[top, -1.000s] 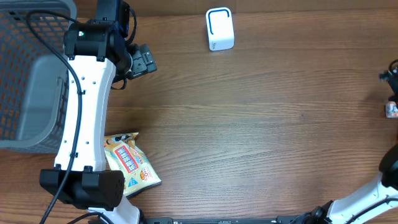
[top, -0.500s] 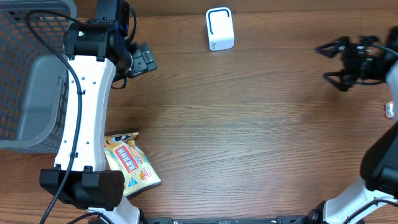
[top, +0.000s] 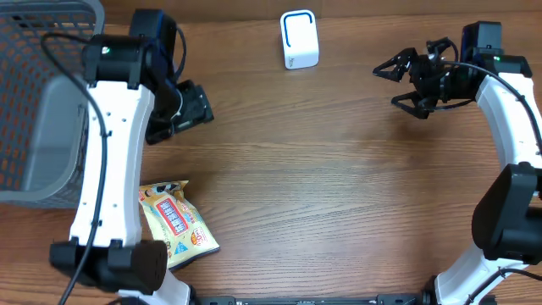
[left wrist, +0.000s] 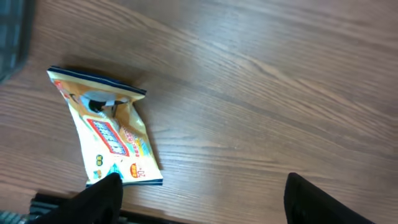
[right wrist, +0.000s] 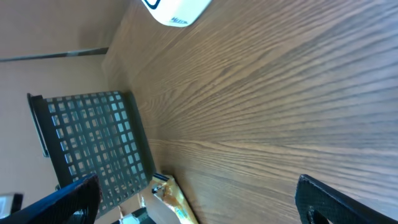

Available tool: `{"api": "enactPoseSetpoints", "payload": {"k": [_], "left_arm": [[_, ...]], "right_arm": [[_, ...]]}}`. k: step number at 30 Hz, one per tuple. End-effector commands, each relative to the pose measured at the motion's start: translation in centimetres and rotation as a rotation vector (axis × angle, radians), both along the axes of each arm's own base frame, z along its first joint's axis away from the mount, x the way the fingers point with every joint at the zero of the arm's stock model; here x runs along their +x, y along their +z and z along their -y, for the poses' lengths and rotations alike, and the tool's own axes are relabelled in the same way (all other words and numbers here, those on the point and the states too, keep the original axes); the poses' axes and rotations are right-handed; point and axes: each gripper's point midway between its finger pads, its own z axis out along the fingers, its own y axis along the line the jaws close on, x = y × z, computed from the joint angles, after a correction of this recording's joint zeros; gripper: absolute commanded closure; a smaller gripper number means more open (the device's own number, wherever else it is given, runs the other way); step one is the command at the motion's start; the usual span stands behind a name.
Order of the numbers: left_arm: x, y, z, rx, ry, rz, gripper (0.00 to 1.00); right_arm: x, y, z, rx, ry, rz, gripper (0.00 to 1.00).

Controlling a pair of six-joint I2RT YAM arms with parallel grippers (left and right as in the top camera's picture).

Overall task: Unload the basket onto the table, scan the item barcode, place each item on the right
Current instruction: 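Return the right gripper to the upper right, then lower the left gripper onto the cream wipes pouch near the basket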

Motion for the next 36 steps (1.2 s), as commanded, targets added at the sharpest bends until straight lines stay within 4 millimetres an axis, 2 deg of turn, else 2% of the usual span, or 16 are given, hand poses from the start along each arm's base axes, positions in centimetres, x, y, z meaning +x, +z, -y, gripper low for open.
{"api": "enactPoseSetpoints", "payload": {"k": [1, 4, 6, 10, 15, 18, 21, 23, 25, 30, 33, 36], "left_arm": [[-2.1, 3.5, -0.5, 0.004, 0.010, 0.116, 0.20], [-3.1, 4.8, -0.5, -0.001, 0.011, 0.163, 0.10], [-4.0, 5.3, -0.6, -0.007, 0.023, 0.180, 0.08], [-6.7, 4.7, -1.0, 0.000, 0.050, 0.165, 0.02], [-10.9, 0.6, -1.7, 0.012, 0.143, 0.040, 0.00], [-12.0, -2.2, -1.7, 0.018, 0.151, -0.027, 0.03], [-12.0, -4.6, -2.1, 0.045, 0.154, -0.064, 0.11], [-11.9, -6.3, -2.7, 0.081, 0.191, -0.077, 0.12], [-11.5, -8.2, -3.7, 0.135, 0.263, -0.072, 0.10], [-11.9, -10.9, -6.3, 0.273, 0.435, -0.085, 0.07], [-12.1, -12.5, -7.0, 0.317, 0.503, -0.082, 0.07], [-11.4, -14.3, -7.2, 0.318, 0.512, -0.047, 0.03]], "right_arm": [[0.4, 1.6, 0.1, 0.003, 0.002, 0.051, 0.00], [0.4, 1.5, 0.1, 0.004, 0.002, 0.050, 0.00], [0.4, 1.5, 0.1, 0.001, 0.001, 0.050, 0.00], [0.5, 0.6, 1.0, -0.064, -0.028, 0.036, 0.00], [0.7, 0.3, 1.4, -0.099, -0.043, 0.035, 0.00], [1.0, 0.4, 1.5, -0.101, -0.044, 0.050, 0.00], [1.2, 0.5, 1.5, -0.102, -0.044, 0.060, 0.00], [1.2, 0.5, 1.5, -0.102, -0.044, 0.060, 0.00], [1.2, 0.3, 1.7, -0.113, -0.049, 0.058, 0.00], [1.4, -0.3, 2.6, -0.175, -0.076, 0.050, 0.00], [1.5, -0.5, 2.8, -0.188, -0.082, 0.049, 0.00], [1.6, -0.6, 3.0, -0.203, -0.090, 0.049, 0.00]]}}
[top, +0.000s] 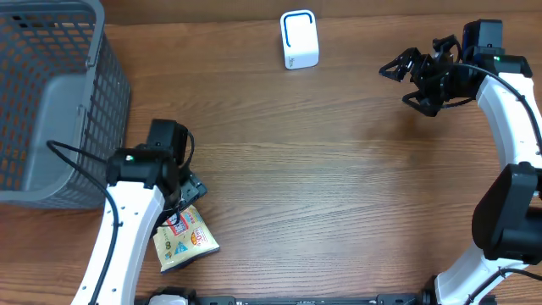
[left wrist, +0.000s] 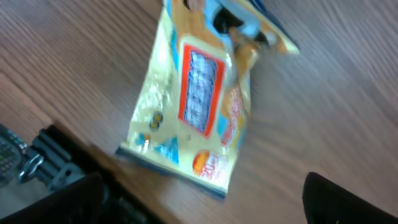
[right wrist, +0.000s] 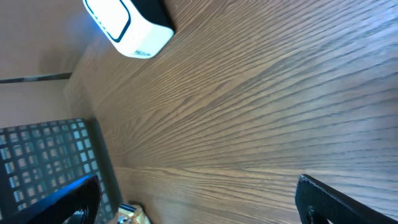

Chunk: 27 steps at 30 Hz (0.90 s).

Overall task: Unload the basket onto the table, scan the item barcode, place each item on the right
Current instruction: 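Lower the left gripper onto the cream wipes pouch near the basket, then drag the pouch right toward the table centre with the left gripper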

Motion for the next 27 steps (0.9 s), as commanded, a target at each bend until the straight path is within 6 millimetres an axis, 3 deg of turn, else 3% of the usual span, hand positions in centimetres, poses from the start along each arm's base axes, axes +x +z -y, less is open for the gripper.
{"api": "enactPoseSetpoints", "payload": {"k": [1, 6, 10, 12, 15, 17, 25, 27], "left_arm": [[0.2, -2.1, -1.4, 0.076, 0.084, 0.033, 0.02], [1.3, -5.1, -1.5, 0.085, 0.088, 0.102, 0.05], [2.0, -7.1, -1.5, 0.078, 0.090, 0.157, 0.16], [2.2, -8.0, -1.5, 0.074, 0.091, 0.179, 0.25], [2.4, -9.1, -1.4, 0.066, 0.092, 0.208, 0.60], [2.7, -9.8, -1.0, 0.044, 0.085, 0.232, 0.65], [4.8, -12.9, 4.7, -0.251, -0.150, 0.251, 0.70], [5.7, -13.4, 7.2, -0.370, -0.285, 0.264, 0.75]], "right_arm": [[0.5, 1.1, 0.6, -0.038, -0.014, 0.040, 0.00], [0.5, 1.1, 0.6, -0.038, -0.014, 0.041, 0.00], [0.5, 1.1, 0.6, -0.038, -0.014, 0.041, 0.00], [0.5, 1.1, 0.6, -0.038, -0.014, 0.041, 0.00], [0.5, 1.1, 0.6, -0.038, -0.014, 0.041, 0.00], [0.5, 1.1, 0.6, -0.038, -0.014, 0.041, 0.00], [0.4, 1.1, 0.6, -0.038, -0.014, 0.037, 0.00], [0.3, 1.0, 0.6, -0.037, -0.014, 0.033, 0.00]]}}
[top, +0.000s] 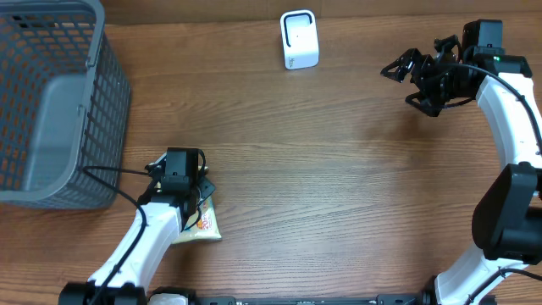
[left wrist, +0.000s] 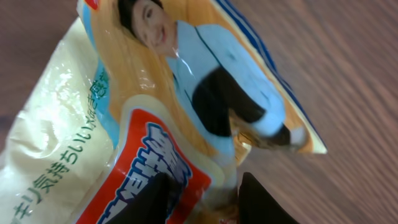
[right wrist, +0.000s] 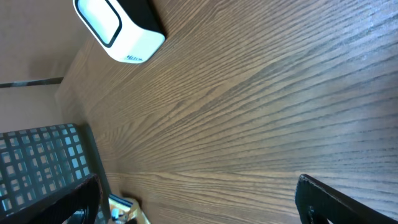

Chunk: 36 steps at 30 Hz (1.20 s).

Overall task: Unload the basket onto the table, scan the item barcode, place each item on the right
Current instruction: 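Drag the pouch right toward the table centre with the left gripper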

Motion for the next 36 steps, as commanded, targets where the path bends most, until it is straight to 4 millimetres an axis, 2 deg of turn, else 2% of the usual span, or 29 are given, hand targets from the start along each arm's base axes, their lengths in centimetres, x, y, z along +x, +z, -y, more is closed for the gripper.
{"api": "enactPoseSetpoints", "payload": {"k": [1, 3, 5, 7, 11, 14, 17, 19, 21, 23, 24, 27, 30, 31, 34, 35, 36], "left_arm": [[-0.6, -2.6, 6.7, -0.277, -0.354, -0.052, 0.78], [0.2, -1.7, 9.7, -0.403, -0.490, -0.005, 0.81], [0.8, -0.7, 12.0, -0.475, -0.560, 0.019, 0.81], [1.7, 1.2, 14.9, -0.542, -0.658, 0.070, 0.81], [3.7, 5.0, 19.2, -0.555, -0.806, 0.188, 0.77], [5.6, 8.3, 21.3, -0.528, -0.863, 0.263, 0.75], [7.5, 12.0, 22.1, -0.516, -0.896, 0.326, 0.75], [8.7, 14.4, 21.6, -0.466, -0.918, 0.350, 0.75], [10.0, 15.7, 18.8, -0.347, -0.833, 0.298, 0.78], [10.2, 15.9, 16.2, -0.247, -0.750, 0.226, 0.84], [9.5, 15.5, 14.2, -0.175, -0.690, 0.149, 0.89], [6.8, 13.5, 11.5, -0.114, -0.573, -0.023, 0.96], [2.8, 10.4, 9.7, -0.094, -0.471, -0.230, 0.96], [1.0, 9.0, 9.2, -0.103, -0.424, -0.309, 0.95], [-1.6, 6.3, 9.1, -0.144, -0.361, -0.408, 0.88], [-1.9, 5.7, 9.1, -0.154, -0.360, -0.418, 0.78], [-2.3, 5.1, 9.2, -0.167, -0.358, -0.426, 0.62]], "right_arm": [[0.2, 1.3, 0.1, -0.007, 0.000, 0.035, 0.00], [0.1, 1.3, 0.1, -0.007, 0.001, 0.029, 0.00], [-0.1, 1.2, 0.1, -0.005, 0.001, 0.020, 0.00], [-0.5, 1.0, 0.0, -0.002, 0.001, 0.000, 0.00], [-1.3, 0.8, -0.3, 0.015, 0.007, -0.040, 0.00], [-2.3, 0.9, -1.0, 0.060, 0.021, -0.083, 0.00], [-3.6, 0.7, -1.4, 0.084, 0.028, -0.143, 0.00], [-4.5, 0.6, -1.7, 0.098, 0.040, -0.179, 0.00], [-5.6, 0.9, -2.5, 0.116, 0.118, -0.170, 0.00], [-6.3, 0.8, -2.9, 0.111, 0.157, -0.176, 0.00], [-6.7, 0.8, -3.2, 0.107, 0.184, -0.179, 0.08], [-7.3, 0.5, -4.0, 0.087, 0.219, -0.191, 0.24], [-7.5, 0.0, -5.0, 0.034, 0.253, -0.188, 0.25], [-7.4, -0.3, -5.6, 0.002, 0.272, -0.178, 0.18], [-7.2, -0.4, -7.2, -0.034, 0.318, -0.145, 0.02], [-7.1, -0.4, -7.7, -0.036, 0.330, -0.135, 0.00], [-7.1, -0.4, -8.2, -0.038, 0.343, -0.125, 0.00]]}}
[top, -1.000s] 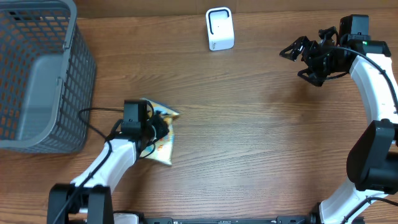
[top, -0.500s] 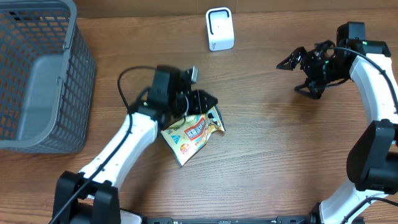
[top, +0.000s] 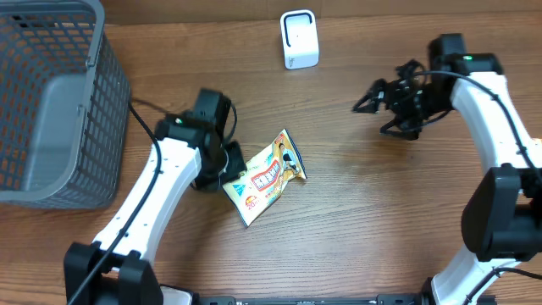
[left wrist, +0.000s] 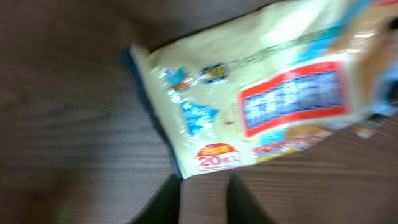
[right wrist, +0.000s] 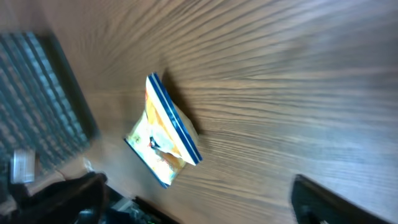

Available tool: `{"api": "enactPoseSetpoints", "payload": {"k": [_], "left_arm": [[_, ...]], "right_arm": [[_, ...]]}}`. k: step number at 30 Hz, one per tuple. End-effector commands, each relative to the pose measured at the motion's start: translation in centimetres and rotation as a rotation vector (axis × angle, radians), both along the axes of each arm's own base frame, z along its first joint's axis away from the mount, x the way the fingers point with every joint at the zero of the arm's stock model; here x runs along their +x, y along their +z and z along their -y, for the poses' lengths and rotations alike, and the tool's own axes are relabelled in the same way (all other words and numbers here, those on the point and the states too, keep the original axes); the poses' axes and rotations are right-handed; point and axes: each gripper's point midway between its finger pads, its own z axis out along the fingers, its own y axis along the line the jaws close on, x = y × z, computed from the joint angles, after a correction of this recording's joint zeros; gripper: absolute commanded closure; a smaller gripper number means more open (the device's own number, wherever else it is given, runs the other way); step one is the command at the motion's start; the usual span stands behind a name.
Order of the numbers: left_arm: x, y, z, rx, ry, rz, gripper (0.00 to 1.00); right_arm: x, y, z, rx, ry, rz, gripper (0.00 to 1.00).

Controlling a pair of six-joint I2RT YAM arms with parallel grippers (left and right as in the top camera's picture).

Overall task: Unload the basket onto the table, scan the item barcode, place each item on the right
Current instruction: 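Drag the pouch right toward the table centre with the left gripper, then reposition the left gripper at the pouch's left edge, right gripper approaching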

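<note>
A yellow snack bag point(top: 267, 176) with a red label hangs slanted over the middle of the table. It also fills the left wrist view, snack bag point(left wrist: 261, 106), and shows in the right wrist view, snack bag point(right wrist: 166, 134). My left gripper point(top: 227, 169) is at the bag's lower left end, its narrow-set fingers point(left wrist: 177, 202) pinching the bag's corner. My right gripper point(top: 377, 114) stands open over the table to the right of the bag, with nothing in it; its fingers point(right wrist: 336, 199) are spread wide. The white scanner point(top: 299, 39) with a blue outline stands at the back middle.
A grey wire basket point(top: 110, 85) takes up the back left corner, and its mesh shows in the right wrist view, basket point(right wrist: 43, 99). Bare wooden tabletop point(top: 364, 212) lies in front of and between the arms.
My left gripper has gone from the front left of the table to the middle, and the snack bag has come with it. My right gripper has shifted left, toward the bag, still open.
At first the bag lay at the front left, with my left gripper open and high near the basket. Then the gripper hung over the bag, then had its fingers down around it. Now the bag is at mid-table in that gripper. My right gripper stayed open at the back right until now.
</note>
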Motion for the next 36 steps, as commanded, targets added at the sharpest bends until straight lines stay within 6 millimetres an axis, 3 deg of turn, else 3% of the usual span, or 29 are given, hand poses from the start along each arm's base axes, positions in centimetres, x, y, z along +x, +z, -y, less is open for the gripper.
{"api": "enactPoseSetpoints", "payload": {"k": [1, 2, 5, 10, 15, 23, 25, 27, 28, 30, 31, 33, 36], "left_arm": [[-1.5, -2.7, -0.3, 0.007, 0.068, -0.072, 0.40], [-1.5, -3.0, -0.4, -0.006, 0.076, -0.074, 0.30], [-1.1, -3.2, -1.1, -0.017, 0.067, -0.058, 0.22], [-1.1, -3.5, -0.3, -0.156, 0.069, -0.070, 0.21], [-2.0, -6.5, 0.7, -0.233, 0.066, -0.052, 0.16], [-1.6, -9.1, 1.0, -0.267, 0.063, 0.034, 0.17], [-0.8, -9.1, 1.4, -0.290, 0.062, 0.078, 0.17], [-0.3, -9.1, 1.7, -0.311, 0.086, 0.098, 0.12], [-0.1, -9.1, 1.8, -0.324, 0.094, 0.104, 0.12], [0.1, -9.0, 2.0, -0.336, 0.099, 0.116, 0.20], [0.2, -9.1, 1.9, -0.329, 0.100, 0.121, 0.30], [0.5, -9.3, 1.4, -0.296, 0.106, 0.133, 0.60], [1.0, -9.4, 1.0, -0.269, 0.109, 0.159, 0.73]], "right_arm": [[0.3, 1.0, -1.6, -0.026, 0.056, 0.072, 0.00], [0.2, 1.0, -2.0, -0.025, 0.067, 0.077, 0.00], [0.2, 1.0, -2.7, -0.025, 0.085, 0.088, 0.00], [0.0, 0.9, -3.3, -0.031, 0.101, 0.089, 0.00], [0.0, 1.0, -3.5, -0.021, 0.097, 0.084, 0.00], [-0.4, 2.1, -4.9, 0.079, 0.118, 0.082, 0.01], [-0.3, 1.9, -4.9, 0.065, 0.118, 0.089, 0.08], [-0.2, 1.8, -4.9, 0.068, 0.096, 0.073, 0.25], [-0.2, 1.7, -4.9, 0.070, 0.079, 0.057, 0.27], [-0.1, 1.5, -5.0, 0.074, 0.058, 0.045, 0.27], [-0.1, 1.4, -5.1, 0.074, 0.060, 0.049, 0.27], [-0.1, 1.1, -5.4, 0.074, 0.069, 0.052, 0.26], [-0.3, 0.5, -5.8, 0.064, 0.081, 0.049, 0.26]]}}
